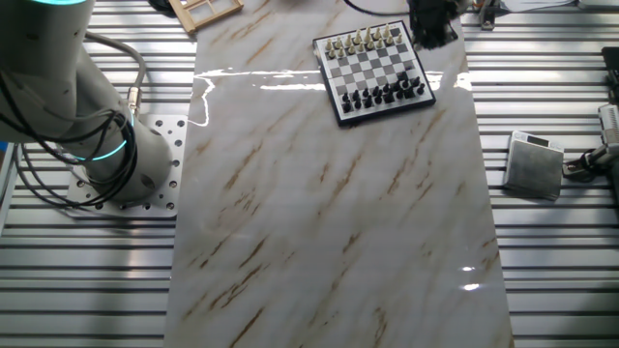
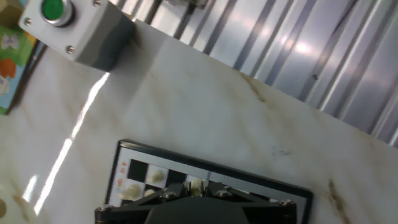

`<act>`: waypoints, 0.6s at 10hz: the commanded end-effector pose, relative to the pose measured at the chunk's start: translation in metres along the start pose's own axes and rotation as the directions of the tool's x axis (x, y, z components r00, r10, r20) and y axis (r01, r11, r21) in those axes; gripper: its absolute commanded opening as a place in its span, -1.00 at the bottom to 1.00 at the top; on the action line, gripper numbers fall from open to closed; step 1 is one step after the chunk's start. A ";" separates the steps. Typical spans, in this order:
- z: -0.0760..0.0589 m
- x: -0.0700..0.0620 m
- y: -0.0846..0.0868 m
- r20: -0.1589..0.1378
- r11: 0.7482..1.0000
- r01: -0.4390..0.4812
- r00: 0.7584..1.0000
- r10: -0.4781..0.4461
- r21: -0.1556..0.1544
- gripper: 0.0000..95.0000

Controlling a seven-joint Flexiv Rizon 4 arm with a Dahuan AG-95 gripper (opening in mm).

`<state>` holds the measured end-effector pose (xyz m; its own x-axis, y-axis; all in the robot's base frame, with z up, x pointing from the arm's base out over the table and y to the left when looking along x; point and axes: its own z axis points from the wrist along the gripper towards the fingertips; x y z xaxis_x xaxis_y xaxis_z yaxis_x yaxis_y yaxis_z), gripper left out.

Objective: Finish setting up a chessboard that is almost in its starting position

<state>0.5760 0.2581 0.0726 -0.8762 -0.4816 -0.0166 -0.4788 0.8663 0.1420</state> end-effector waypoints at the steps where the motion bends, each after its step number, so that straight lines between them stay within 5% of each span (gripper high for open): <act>1: -0.003 -0.002 0.008 -0.008 1.000 -0.006 1.000 0.006 -0.001 -1.00; 6: -0.004 -0.003 0.012 -0.018 1.000 0.005 1.000 -0.004 0.015 -1.00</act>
<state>0.5718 0.2690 0.0793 -0.8726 -0.4884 -0.0014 -0.4849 0.8659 0.1233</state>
